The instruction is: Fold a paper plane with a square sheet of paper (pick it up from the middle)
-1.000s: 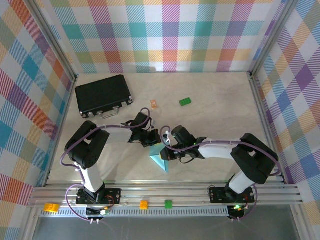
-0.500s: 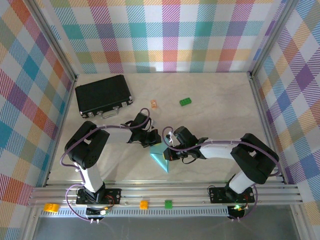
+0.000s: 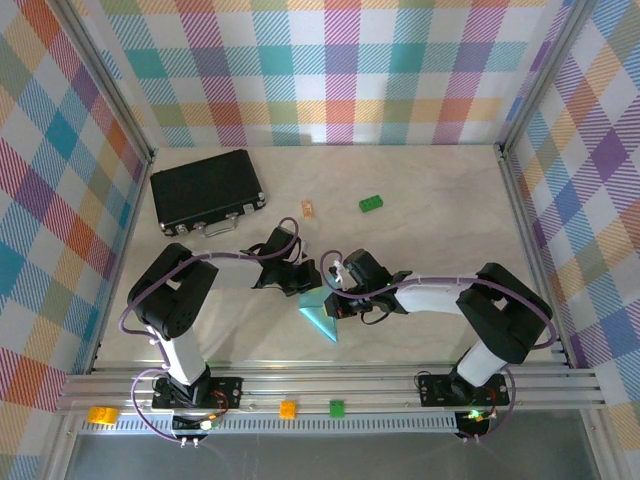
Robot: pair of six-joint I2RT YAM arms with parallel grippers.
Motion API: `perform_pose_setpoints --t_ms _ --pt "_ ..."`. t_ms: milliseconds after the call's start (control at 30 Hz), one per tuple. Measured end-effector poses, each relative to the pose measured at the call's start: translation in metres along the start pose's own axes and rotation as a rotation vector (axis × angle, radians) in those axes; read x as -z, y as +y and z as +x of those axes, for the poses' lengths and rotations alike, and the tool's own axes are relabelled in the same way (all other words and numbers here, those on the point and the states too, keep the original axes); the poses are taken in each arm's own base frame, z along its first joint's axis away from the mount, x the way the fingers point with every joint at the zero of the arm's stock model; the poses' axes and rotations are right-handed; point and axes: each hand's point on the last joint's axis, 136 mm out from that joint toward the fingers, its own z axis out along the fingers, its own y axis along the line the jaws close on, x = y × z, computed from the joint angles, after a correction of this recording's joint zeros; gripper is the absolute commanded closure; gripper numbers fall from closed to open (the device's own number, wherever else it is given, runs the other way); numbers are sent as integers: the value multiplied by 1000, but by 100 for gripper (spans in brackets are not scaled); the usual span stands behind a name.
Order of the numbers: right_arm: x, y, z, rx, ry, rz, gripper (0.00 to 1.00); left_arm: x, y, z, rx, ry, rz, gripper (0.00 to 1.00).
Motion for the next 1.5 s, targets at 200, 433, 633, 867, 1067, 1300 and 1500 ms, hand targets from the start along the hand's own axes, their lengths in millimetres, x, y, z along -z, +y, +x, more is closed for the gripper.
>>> perform_pose_setpoints --t_ms 200,433,633,867,1067,1300,1500 --pt "0 -4 5 -10 19 16 100 0 0 0 0 0 0 100" --pt "0 -9 7 -12 25 43 100 0 0 0 5 0 0 100" --pt "0 -11 7 -4 24 51 100 0 0 1 14 -6 6 100" --pt "-1 -12 9 -5 29 53 100 1 1 2 17 -7 7 100" --pt "-2 -13 10 -8 34 56 100 1 1 2 16 -10 10 100" --pt "-3 -14 11 -10 39 57 100 1 1 2 18 -10 10 100" --pt "-5 -12 14 -13 54 39 100 1 1 2 19 -10 10 100"
